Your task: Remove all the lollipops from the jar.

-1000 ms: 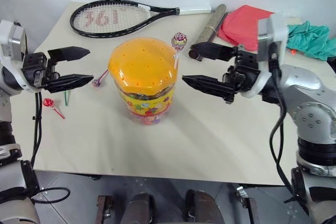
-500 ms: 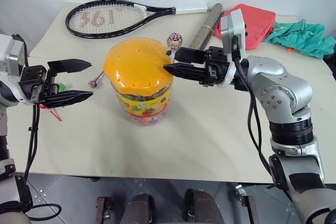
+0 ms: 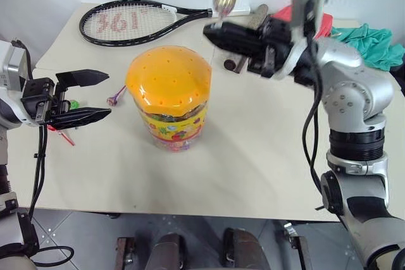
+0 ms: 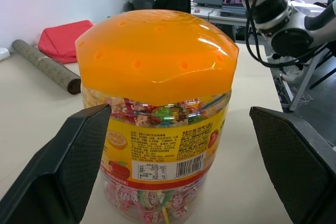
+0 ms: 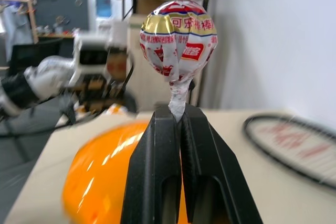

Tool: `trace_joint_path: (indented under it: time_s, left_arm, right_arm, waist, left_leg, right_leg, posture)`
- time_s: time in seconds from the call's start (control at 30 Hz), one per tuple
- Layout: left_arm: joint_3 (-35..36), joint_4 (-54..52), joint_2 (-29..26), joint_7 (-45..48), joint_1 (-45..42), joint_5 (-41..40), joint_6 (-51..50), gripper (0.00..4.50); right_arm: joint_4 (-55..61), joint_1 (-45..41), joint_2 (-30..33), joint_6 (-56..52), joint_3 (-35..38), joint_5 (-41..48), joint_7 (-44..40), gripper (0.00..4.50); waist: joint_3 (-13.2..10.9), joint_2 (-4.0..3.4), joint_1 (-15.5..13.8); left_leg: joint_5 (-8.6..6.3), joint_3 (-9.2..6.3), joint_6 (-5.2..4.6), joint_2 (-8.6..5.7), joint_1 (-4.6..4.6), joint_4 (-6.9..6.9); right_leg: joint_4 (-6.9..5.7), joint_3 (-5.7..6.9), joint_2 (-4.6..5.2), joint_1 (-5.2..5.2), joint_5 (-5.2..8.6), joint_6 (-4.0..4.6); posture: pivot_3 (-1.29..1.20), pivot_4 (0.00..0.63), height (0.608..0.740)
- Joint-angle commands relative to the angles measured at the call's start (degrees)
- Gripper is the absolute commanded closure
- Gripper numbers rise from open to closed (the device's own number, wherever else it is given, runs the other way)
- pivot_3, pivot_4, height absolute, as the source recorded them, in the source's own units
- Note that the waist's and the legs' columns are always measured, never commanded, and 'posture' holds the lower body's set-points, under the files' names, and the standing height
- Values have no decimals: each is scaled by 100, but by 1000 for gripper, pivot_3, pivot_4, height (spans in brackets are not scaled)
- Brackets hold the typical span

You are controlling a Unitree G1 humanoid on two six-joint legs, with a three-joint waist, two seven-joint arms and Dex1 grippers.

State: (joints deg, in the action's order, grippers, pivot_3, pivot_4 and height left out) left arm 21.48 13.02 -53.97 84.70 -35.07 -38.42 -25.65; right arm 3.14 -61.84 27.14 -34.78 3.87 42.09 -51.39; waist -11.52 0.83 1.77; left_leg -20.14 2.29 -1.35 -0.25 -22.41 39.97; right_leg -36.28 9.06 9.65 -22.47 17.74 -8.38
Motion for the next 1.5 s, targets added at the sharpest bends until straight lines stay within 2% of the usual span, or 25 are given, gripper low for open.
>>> trace_joint_path:
  time_s: [0.03, 0.13, 0.23, 0.3, 0.4, 0.53, 0.67, 0.77, 0.9, 1.03, 1.37, 1.5]
  left_arm:
    - [136, -132, -162, 32, -45, -156, -30, 0]
    - [201, -152, -229, 63, 42, -180, -80, 0]
    - [292, -176, -326, 105, 197, -212, -129, 0]
    - [364, -222, -373, 114, 329, -242, -161, 0]
    - [452, -296, -398, 118, 475, -306, -205, 0]
    - [571, -436, -407, 118, 720, -402, -278, 0]
    - [676, -553, -421, 98, 903, -478, -320, 0]
    - [756, -646, -440, 78, 1046, -516, -382, 0]
    - [823, -778, -428, 8, 1151, -594, -433, 0]
    - [864, -865, -488, -205, 1342, -502, -520, 0]
    - [1041, -1041, -514, -321, 1703, -601, -630, 0]
    - [1085, -1087, -517, -347, 1780, -623, -672, 0]
  right_arm:
    - [-4, -228, 382, 41, 479, -85, 271, 4481]
    - [-55, -166, 866, -290, 703, -177, 567, 4481]
    - [24, 76, 1515, -1068, 808, -100, 726, 4481]
    - [51, 410, 2118, -1818, 765, -127, 772, 4481]
    - [56, 872, 2648, -2366, 742, -269, 920, 4481]
    - [128, 2235, 3241, -2872, 772, -469, 891, 4481]
    - [219, 2851, 3381, -3086, 808, -591, 1030, 4481]
    - [-54, 3374, 3181, -2942, 698, -951, 1338, 4481]
    - [-377, 3492, 2877, -2749, 736, -1223, 1633, 4481]
    - [-518, 3566, 2687, -2547, 752, -1360, 1674, 3465]
    - [111, 3886, 2524, -2294, 1272, -1079, 1455, 15]
    - [561, 4063, 2467, -2178, 1465, -822, 1209, 15]
  waist:
    - [0, 0, -11]
    - [0, 0, -16]
    - [0, 0, -14]
    - [0, 0, -20]
    - [0, 0, -24]
    - [0, 0, -39]
    - [-8, -14, -50]
    - [-6, -22, -36]
    - [-7, -23, -38]
    - [-6, -28, -36]
    - [-6, -28, -135]
    - [-6, -28, -169]
  left_leg:
    - [0, 1, 0, 0, 0, 0]
    - [0, 4, 0, -3, -1, 1]
    - [0, 6, 1, -2, -1, -2]
    - [-1, 10, 0, 0, 0, -5]
    - [-1, 19, 1, 0, -1, -7]
    - [-1, 39, 0, 4, -1, -13]
    - [-1, 52, 0, 2, -3, -12]
    - [-1, 59, 0, 5, 2, -9]
    - [-1, 65, 1, 5, 2, -8]
    - [-1, 66, 1, 5, 3, -8]
    - [-1, 66, 1, 5, 2, -5]
    - [-1, 66, 1, 6, 3, -3]
  right_leg:
    - [-1, 0, 0, 0, 0, 0]
    - [-8, -2, 0, 2, 0, 0]
    - [-7, -3, 0, 0, 0, 0]
    - [-6, -3, 0, 0, 0, 0]
    - [1, -4, 1, 1, 0, 0]
    - [25, -6, 1, 5, 1, 1]
    - [30, -9, 6, 1, 1, 2]
    - [32, -13, 7, 1, 1, 2]
    - [33, -15, 7, 0, 1, 2]
    - [33, -15, 7, 0, 1, 2]
    - [34, -16, 7, 1, 1, 2]
    - [33, -17, 7, 2, 1, 2]
  posture:
    - [0, 150, 740]
    - [0, 150, 740]
    - [0, 150, 740]
    - [0, 150, 740]
    - [0, 150, 740]
    - [0, 150, 740]
    - [0, 150, 740]
    - [0, 150, 740]
    - [0, 150, 740]
    - [0, 150, 740]
    - [0, 150, 740]
    - [0, 150, 740]
